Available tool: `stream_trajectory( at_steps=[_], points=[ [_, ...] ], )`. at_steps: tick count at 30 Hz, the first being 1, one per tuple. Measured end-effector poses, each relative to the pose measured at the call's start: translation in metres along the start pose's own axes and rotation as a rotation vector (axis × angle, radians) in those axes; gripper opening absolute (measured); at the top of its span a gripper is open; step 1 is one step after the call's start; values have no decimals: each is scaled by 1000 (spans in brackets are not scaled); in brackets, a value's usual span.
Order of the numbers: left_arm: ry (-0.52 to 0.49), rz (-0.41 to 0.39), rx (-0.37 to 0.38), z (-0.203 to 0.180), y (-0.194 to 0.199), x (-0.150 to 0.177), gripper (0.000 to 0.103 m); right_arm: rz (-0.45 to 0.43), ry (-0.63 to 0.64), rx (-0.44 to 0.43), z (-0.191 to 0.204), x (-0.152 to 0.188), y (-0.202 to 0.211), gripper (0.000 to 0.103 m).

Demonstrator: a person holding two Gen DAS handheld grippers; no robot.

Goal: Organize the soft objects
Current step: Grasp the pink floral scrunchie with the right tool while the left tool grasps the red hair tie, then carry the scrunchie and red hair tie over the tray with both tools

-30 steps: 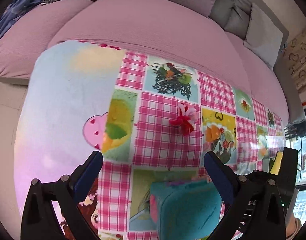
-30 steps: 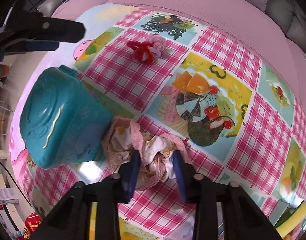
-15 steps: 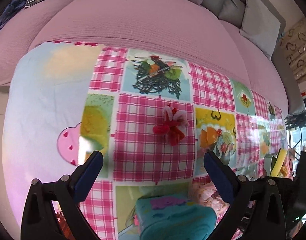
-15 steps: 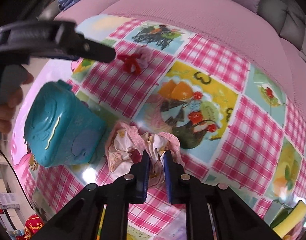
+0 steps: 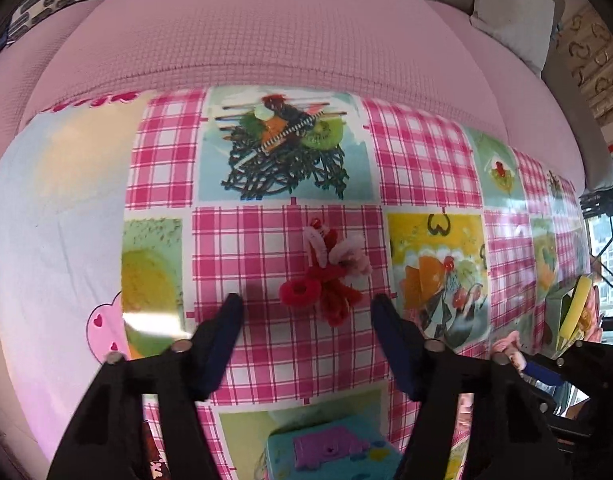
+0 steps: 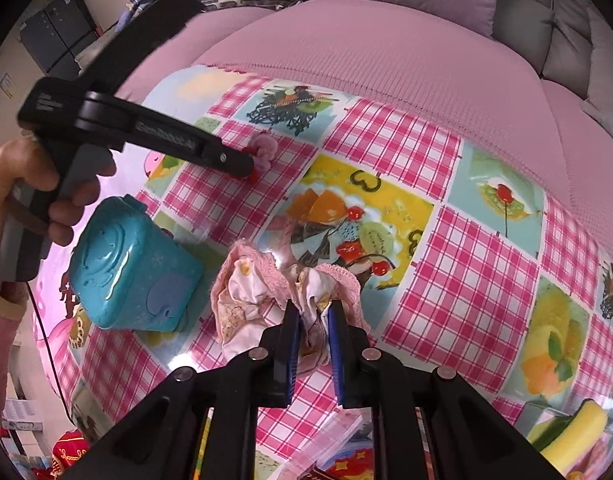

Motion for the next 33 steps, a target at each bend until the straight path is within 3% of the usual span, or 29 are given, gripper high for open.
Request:
stream_trajectory(
  at_steps=[2,7,16,33],
  points=[
    [-5,11,-6,0,-5,0,51,-5,-7,-3,-2,0,1,15],
    [-15,20,13,-3,-12,-5,13,-4,-22,-12,-8,4,1,15],
    [-45,5,20,-20,-9,2,9,-8,-46,-23,-12,10,6,15],
    [-100,-158,34,-58,109,44,9,-79,-83,1,-21,46,92,15]
  ],
)
Point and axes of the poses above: each gripper's, at about its wrist camera, not at the fingertips, and y roughly against the way its jaws point, z to its left, x to its underside, the point moved 9 cm from there along -y, roughly the way its jaws point, and after that the axes turned 3 degrees about y, right-handed, at the moved point
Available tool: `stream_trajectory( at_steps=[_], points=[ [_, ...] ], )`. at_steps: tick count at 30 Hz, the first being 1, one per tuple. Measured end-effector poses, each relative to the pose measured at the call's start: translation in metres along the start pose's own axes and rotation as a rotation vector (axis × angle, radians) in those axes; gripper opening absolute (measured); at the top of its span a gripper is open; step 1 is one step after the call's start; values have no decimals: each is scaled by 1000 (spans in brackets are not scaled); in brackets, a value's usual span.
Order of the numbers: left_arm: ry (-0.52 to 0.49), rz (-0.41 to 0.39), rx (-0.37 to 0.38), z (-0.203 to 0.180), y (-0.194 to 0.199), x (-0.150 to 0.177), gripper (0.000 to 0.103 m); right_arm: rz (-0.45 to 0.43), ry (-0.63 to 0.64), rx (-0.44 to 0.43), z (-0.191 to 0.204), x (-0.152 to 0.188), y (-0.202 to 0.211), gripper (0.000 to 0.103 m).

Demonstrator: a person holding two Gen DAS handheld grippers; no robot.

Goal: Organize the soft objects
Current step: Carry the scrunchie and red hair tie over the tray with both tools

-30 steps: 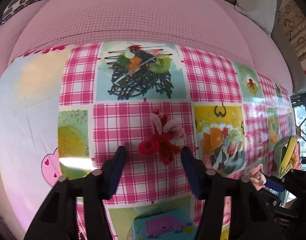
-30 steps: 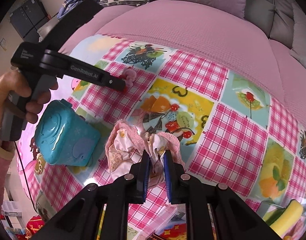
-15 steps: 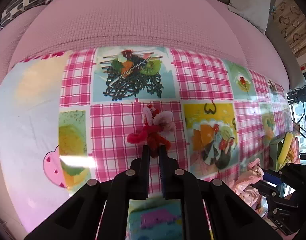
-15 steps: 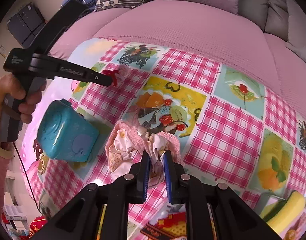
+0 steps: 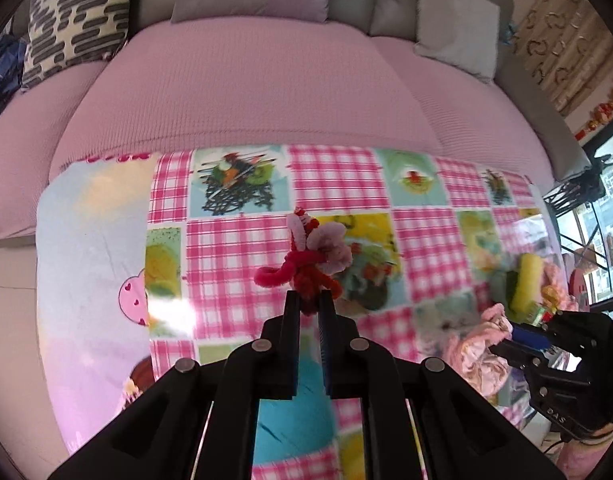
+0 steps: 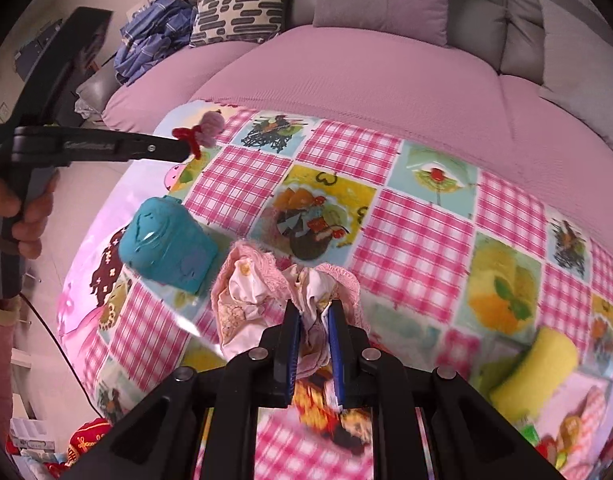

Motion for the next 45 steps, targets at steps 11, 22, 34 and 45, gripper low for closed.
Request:
stream_trajectory(
  at_steps=[11,22,34,45],
  points=[
    [-116,-89,73,-103,57,47,9,-45,-72,47,-26,66,77,15],
    [-183,-103,139,-206,77,115,9,-53,-217,117,-85,158,127,15],
    [-245,-42,150,-296,50,161,9,-41,-376,158,-161,234,150,15],
    [-293,37,145,-354,-2,171,9,5,-410,168,-196,259,120,15]
  ],
)
Point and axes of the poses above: each gripper's, at about its wrist camera, not at the fingertips, and y roughly against the way its jaws point, z to its left, x to its underside, the point moved 9 cm from there along -y, roughly the way its jaws point, and after that the axes turned 3 degrees about y, right-handed, at the moved point
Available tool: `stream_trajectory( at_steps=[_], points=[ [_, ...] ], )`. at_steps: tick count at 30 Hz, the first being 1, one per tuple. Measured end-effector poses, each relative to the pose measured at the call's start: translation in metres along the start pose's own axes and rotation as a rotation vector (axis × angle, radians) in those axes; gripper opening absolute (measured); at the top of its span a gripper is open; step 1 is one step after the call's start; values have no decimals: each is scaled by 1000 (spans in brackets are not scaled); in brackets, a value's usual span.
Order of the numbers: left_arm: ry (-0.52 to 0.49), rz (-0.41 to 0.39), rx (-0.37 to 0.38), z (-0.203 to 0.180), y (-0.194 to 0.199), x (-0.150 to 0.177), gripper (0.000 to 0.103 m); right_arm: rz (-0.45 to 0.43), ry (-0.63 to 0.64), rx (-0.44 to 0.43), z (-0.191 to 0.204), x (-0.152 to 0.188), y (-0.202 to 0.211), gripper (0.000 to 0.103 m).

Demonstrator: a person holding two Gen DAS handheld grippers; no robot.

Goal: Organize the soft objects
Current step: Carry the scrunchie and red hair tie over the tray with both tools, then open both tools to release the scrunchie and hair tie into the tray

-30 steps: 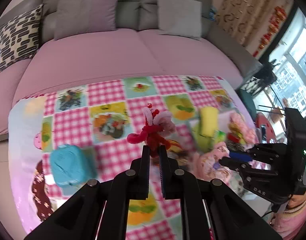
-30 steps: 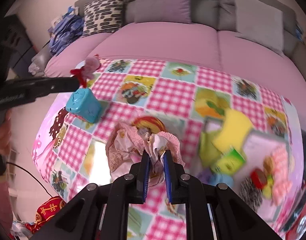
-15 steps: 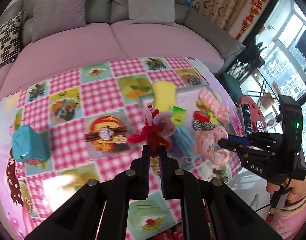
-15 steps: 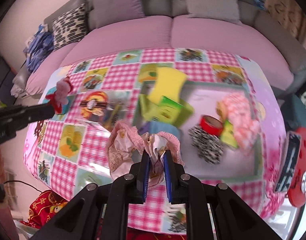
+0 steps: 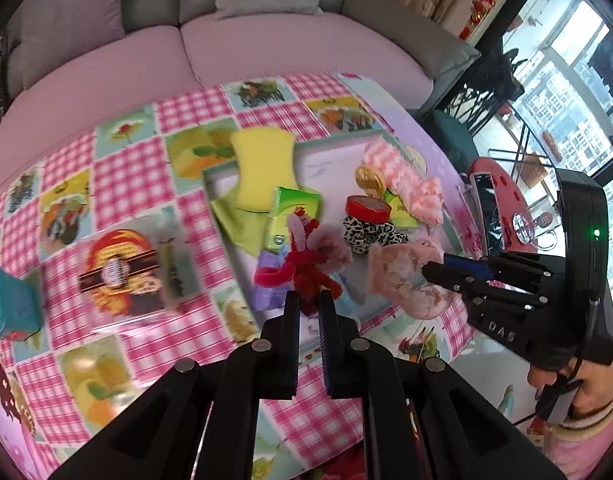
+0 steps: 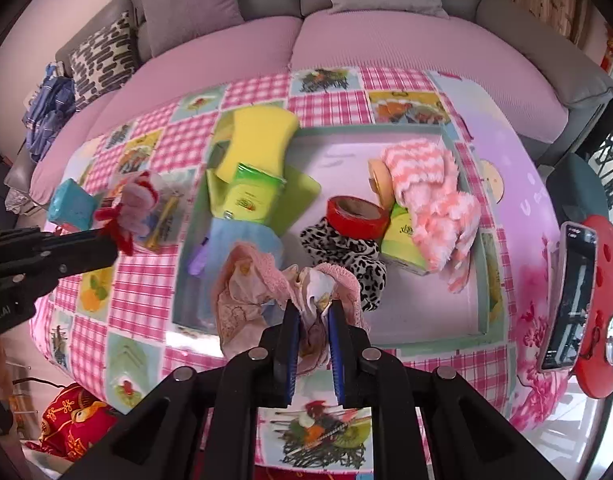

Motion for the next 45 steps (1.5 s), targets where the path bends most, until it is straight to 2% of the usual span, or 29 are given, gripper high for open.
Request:
stream_trajectory(
  at_steps=[10,22,27,29,31,33,36,39,43,45],
  points=[
    [-5,84,2,-18,-68,-15,9,48,-19,-26,-12,-5,-50,15],
    [2,152,1,-10,-113,-15,10,34,9,-18,-18,-19,-63,16],
    [16,151,21,-8,-108,-15,12,29,22,-10,-16,-19,-60,18],
    [17,146,16,-7,-104,-16,16,29,25,-6,-15,-19,-59,18],
    [16,141,4,-5,-97,-15,35,31,26,-2,-14,-18,-57,21],
    [21,126,-3,-2,-90,-14,39,32,27,4,-14,-18,-55,23],
    [34,105,-5,2,-79,-12,40,35,28,11,-11,-15,-52,27],
    [49,74,-15,7,-65,-10,41,35,22,15,-8,-11,-48,36],
    [69,15,-58,20,-41,-3,56,31,22,23,-2,-6,-41,50],
    [88,-20,-98,33,-28,2,56,24,29,30,4,-3,-36,54]
  ],
)
Point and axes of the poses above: each gripper's, at about its wrist camera, not at the fingertips, and y roughly against the way its jaws point, z to its left, x to its underside, the point moved 9 cm from there along -y, roughly the way its jaws point, and after that the axes turned 3 degrees about y, right-handed, at the moved point
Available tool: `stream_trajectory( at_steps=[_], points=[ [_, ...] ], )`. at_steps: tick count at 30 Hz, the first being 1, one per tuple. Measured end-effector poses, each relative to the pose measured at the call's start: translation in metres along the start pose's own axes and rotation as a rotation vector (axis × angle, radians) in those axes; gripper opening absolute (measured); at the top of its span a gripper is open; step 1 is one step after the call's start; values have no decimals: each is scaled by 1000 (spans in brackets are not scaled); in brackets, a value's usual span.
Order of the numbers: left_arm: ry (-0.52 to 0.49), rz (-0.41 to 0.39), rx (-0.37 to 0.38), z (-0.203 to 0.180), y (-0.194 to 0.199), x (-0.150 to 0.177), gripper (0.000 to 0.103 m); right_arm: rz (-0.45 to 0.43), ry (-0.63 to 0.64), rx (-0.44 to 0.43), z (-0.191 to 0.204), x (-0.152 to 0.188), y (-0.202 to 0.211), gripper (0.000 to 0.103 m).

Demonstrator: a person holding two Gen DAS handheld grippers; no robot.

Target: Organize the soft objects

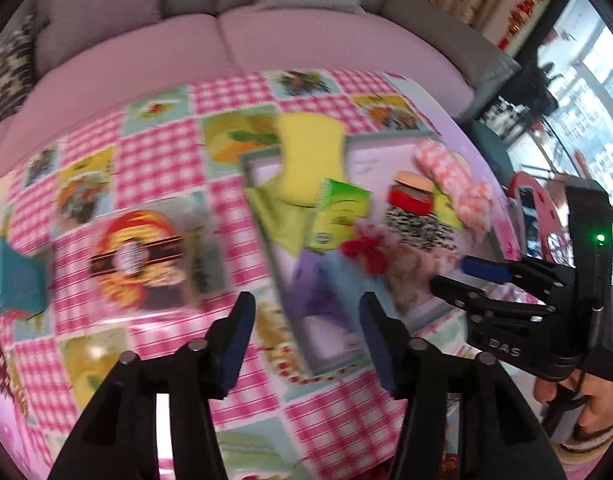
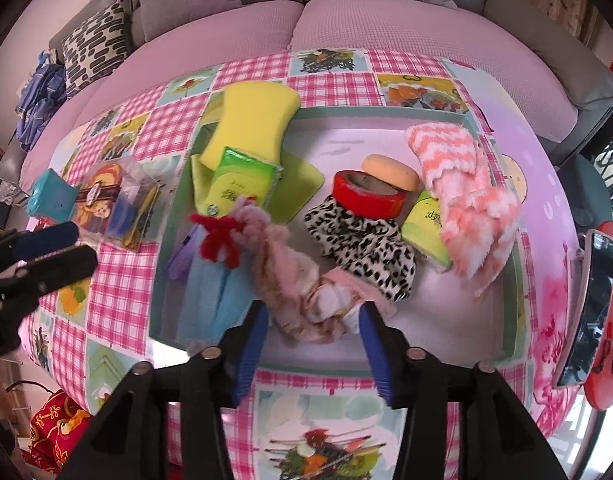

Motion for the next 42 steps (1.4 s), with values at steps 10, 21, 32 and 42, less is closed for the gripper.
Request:
stream_trajectory(
  at_steps=[10,21,32,42],
  points=[
    [124,-93,-132,70,28,42,74,-33,-4,6,39,22,13,70],
    [215,-115,-198,117,19,105,83,-74,-8,-10,89,56,6,74],
    [211,-198,-258,123,13,151,91,-135,-9,40,115,82,-13,85],
    [245,-188,-288,138,10,161,93,-163,-40,69,112,91,-20,103]
  ],
)
Point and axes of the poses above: each gripper's, at about its wrist camera, not at the fingertips, and y roughly against the way its jaws point, z to its left, x to its underside, the point moved 9 cm from there along -y, roughly the way its jaws point, and after that the axes turned 3 degrees about y, right-handed, at the moved point
